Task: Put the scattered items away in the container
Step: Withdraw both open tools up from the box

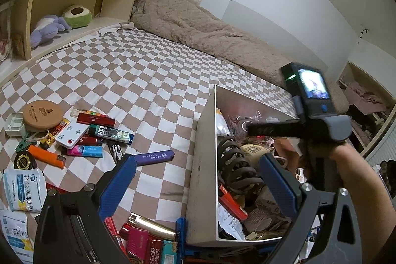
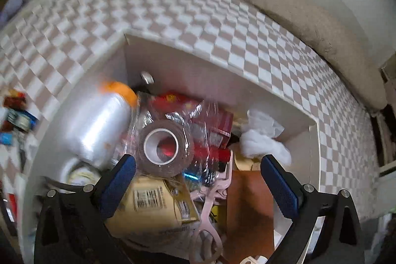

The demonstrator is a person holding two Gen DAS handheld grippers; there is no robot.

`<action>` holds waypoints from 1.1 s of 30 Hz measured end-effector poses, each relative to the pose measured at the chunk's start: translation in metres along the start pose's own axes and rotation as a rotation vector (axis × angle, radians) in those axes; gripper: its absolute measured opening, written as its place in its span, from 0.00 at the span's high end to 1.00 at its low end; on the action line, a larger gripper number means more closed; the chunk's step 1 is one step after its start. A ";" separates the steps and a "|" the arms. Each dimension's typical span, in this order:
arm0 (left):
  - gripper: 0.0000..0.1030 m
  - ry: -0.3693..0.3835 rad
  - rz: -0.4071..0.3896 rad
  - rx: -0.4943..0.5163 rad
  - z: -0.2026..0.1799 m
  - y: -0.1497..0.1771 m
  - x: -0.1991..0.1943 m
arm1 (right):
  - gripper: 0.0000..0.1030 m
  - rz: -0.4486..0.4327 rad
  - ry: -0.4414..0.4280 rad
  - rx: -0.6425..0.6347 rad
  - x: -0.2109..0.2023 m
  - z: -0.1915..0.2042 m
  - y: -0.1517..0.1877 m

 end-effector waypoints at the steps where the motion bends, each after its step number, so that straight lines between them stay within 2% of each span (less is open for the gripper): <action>1: 0.02 0.001 0.001 -0.002 0.001 0.000 0.000 | 0.03 -0.017 -0.009 0.027 -0.005 -0.005 -0.001; 3: 0.02 0.003 0.002 -0.003 0.001 0.000 0.000 | 0.03 -0.056 -0.005 0.088 -0.016 -0.021 -0.003; 5: 0.02 0.003 0.001 -0.003 0.001 0.000 -0.001 | 0.03 -0.075 0.035 0.130 -0.020 -0.035 -0.007; 9: 0.02 0.005 0.001 -0.003 0.001 -0.001 -0.001 | 0.03 -0.024 0.129 0.167 -0.009 -0.055 -0.006; 14: 0.02 0.015 -0.001 -0.012 0.000 -0.001 -0.002 | 0.03 0.008 0.221 0.110 0.012 -0.050 -0.002; 19: 0.02 0.013 0.002 -0.009 0.000 0.000 -0.001 | 0.03 0.026 0.195 0.026 0.023 -0.024 -0.006; 22: 0.02 0.013 0.007 -0.006 0.000 0.001 0.000 | 0.03 0.007 0.237 -0.034 0.016 -0.015 -0.011; 24: 0.02 0.013 0.008 0.000 -0.001 0.002 0.000 | 0.03 -0.002 0.208 0.001 0.012 -0.021 -0.012; 27: 0.02 0.014 0.014 0.009 -0.003 0.002 0.002 | 0.03 -0.016 0.100 0.101 0.006 -0.036 -0.015; 32: 0.02 0.008 0.022 0.040 -0.008 0.005 0.004 | 0.02 -0.067 -0.023 0.213 -0.031 -0.041 0.014; 33: 0.02 0.008 0.023 0.047 -0.010 0.005 0.005 | 0.02 -0.078 -0.039 0.230 -0.040 -0.032 0.022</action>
Point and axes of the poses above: each gripper's, at about its wrist camera, not at the fingertips, and x roughly the way its jaws point, z to its left, y to its underside, the point moved 4 cm from there along x, roughly the way its jaws point
